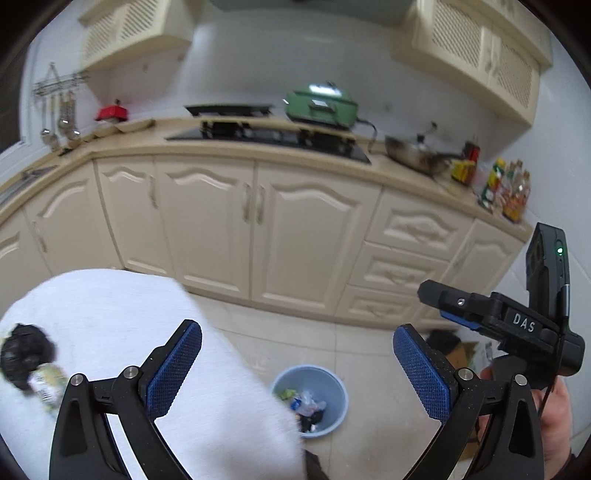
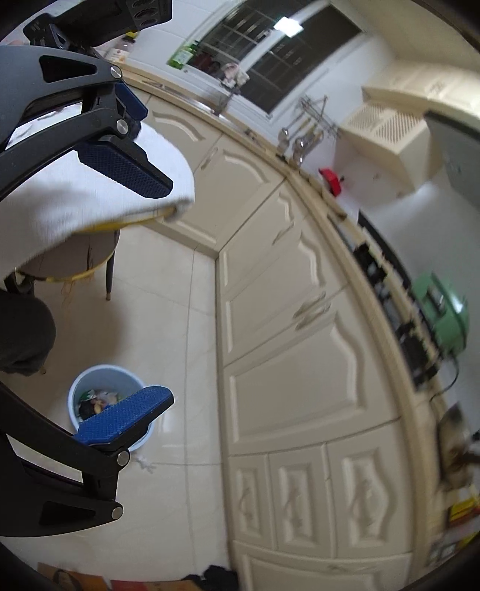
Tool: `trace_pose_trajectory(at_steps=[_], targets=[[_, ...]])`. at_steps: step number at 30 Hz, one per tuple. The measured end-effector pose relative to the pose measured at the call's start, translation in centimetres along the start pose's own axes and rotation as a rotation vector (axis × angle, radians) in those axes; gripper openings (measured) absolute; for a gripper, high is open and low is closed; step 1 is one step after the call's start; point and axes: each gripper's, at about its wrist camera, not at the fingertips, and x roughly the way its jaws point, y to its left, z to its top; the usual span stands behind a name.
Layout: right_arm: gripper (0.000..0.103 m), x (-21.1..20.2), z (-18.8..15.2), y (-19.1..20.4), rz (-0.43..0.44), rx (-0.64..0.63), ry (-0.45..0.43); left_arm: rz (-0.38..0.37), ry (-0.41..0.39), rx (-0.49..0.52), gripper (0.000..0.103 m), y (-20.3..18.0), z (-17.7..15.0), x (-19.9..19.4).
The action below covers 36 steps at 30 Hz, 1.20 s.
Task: Collect trash
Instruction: 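Move both tools back over the table, then grasp the black plastic bag with left tool while right tool grasps the drink carton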
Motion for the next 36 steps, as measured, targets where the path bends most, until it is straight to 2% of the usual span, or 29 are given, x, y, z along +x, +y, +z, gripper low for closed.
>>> trace_pose_trajectory(at_steps=[7,11,20,28,36], targets=[[0.103,-0.5,-1.4,8.1,0.083,-0.129,0.000,0.098,-0.112,-0.065,0.102,4.0,-3.2,-10.6],[0.103,-0.1,-3.2,13.5,0.136,-0.229,0.021,0.159,-0.160,-0.119,0.102,6.0,-6.4,-16.5],[0.103,2.8,-7.9,22.9,0.224,-0.418,0.108,0.309,-0.198,-0.256,0.102,9.8,-13.4,-26.2],[0.103,6.0,-11.5,28.0,0.251,-0.536,0.187,0.393,-0.182,-0.353,0.102,12.3,-17.2,-31.1],[0.103,12.6,-14.9,30.2,0.198,-0.643,0.310,0.411,-0.123,-0.423,0.102,14.2,-17.4,-30.3]])
